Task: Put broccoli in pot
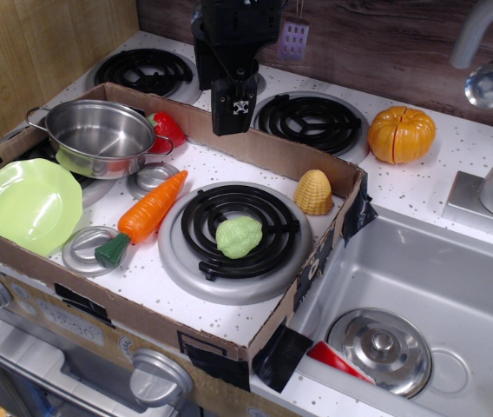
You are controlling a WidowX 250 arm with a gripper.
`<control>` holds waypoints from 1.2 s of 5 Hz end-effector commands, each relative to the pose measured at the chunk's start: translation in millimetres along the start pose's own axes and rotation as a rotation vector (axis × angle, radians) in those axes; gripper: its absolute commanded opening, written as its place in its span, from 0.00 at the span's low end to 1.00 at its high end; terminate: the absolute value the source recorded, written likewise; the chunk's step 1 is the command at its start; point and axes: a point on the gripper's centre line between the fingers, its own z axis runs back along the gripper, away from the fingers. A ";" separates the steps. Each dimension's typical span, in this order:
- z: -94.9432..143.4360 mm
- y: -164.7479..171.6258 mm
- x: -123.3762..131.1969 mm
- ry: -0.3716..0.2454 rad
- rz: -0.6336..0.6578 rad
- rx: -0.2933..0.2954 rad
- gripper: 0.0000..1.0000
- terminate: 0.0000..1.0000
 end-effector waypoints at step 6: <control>36.3 -68.0 -4.3 0.063 0.156 -0.130 1.00 0.00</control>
